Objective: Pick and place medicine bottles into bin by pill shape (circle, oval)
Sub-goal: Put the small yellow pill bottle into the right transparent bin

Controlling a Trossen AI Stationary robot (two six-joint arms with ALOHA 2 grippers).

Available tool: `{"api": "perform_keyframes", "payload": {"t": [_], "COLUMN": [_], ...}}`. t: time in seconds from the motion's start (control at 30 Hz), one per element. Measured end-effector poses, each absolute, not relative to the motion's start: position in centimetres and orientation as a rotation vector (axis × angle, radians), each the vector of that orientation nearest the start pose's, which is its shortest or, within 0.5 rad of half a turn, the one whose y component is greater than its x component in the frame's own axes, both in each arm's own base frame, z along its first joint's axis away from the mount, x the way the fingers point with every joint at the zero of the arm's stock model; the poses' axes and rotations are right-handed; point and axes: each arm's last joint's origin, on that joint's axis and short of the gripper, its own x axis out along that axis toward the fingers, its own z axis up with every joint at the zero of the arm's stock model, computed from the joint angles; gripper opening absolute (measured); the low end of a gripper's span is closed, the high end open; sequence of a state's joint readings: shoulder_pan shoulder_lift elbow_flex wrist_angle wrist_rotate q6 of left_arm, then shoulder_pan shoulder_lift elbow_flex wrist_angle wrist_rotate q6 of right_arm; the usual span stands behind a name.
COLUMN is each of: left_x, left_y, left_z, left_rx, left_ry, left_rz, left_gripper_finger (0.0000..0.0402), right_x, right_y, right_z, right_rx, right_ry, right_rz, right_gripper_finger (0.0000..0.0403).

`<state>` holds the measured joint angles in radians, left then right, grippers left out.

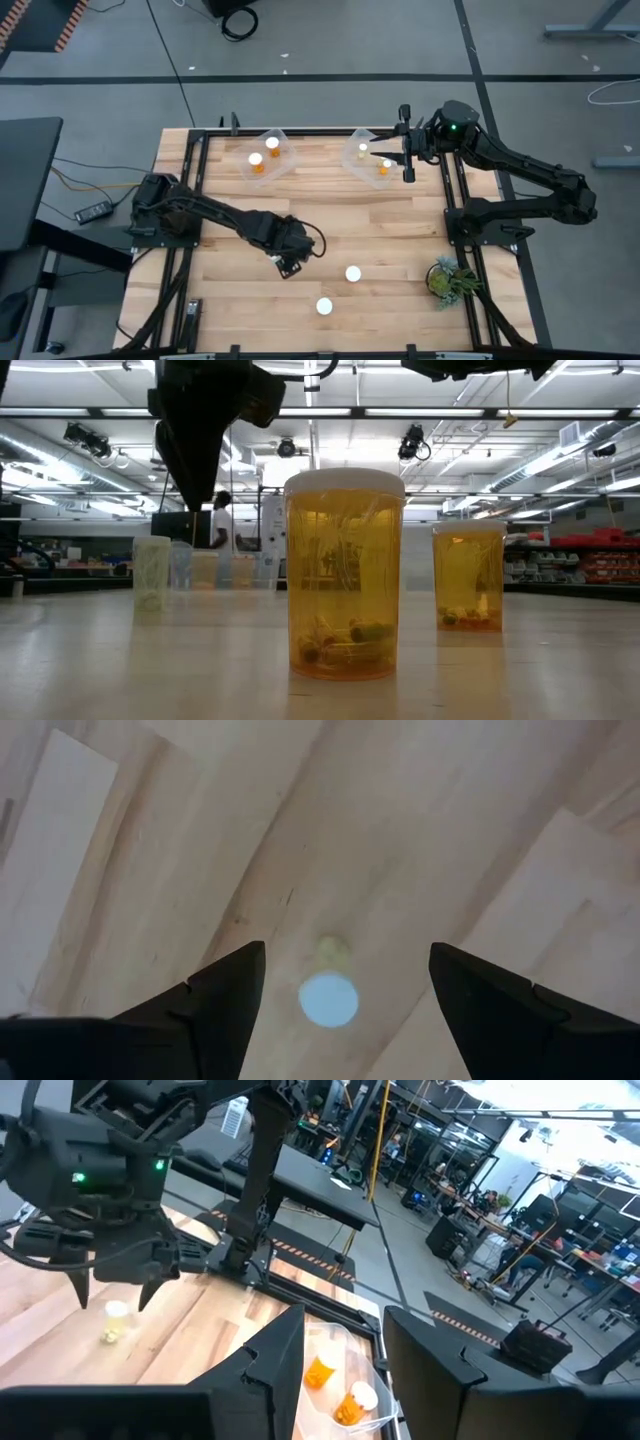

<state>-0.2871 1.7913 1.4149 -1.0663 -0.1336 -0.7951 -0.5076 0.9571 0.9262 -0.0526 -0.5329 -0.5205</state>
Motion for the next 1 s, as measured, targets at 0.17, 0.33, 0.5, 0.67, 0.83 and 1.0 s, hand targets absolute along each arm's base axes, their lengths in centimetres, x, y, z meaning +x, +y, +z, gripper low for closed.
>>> {"api": "perform_keyframes", "payload": {"t": [0.17, 0.33, 0.5, 0.67, 0.83, 1.0], "left_x": [33.1, 32.6, 31.7, 31.1, 30.9, 30.3], "left_y": [-9.6, -9.6, -9.8, -9.7, -9.7, -9.5], "left_z": [21.6, 19.9, 17.8, 16.3, 15.3, 14.5], "left_rx": [-0.319, -0.311, -0.342, -0.382, -0.406, -0.429], "left_ry": [1.389, 1.407, 1.452, 1.460, 1.444, 1.463], "left_rz": [0.430, 0.432, 0.419, 0.410, 0.408, 0.421], "left_gripper_finger": [0.0291, 0.0291, 0.0291, 0.0291, 0.0282, 0.0254], "right_x": [18.8, 18.8, 18.8, 18.8, 18.8, 18.8], "right_y": [-8.8, -8.8, -8.8, -8.8, -8.8, -8.8], "right_z": [36.4, 36.3, 36.3, 36.3, 36.3, 36.3], "right_rx": [-0.475, -0.471, -0.471, -0.474, -0.474, -0.473], "right_ry": [0.068, 0.071, 0.071, 0.070, 0.070, 0.070], "right_rz": [0.045, 0.045, 0.045, 0.045, 0.045, 0.045], "right_gripper_finger": [0.0147, 0.0147, 0.0147, 0.0147, 0.0147, 0.0147]}}
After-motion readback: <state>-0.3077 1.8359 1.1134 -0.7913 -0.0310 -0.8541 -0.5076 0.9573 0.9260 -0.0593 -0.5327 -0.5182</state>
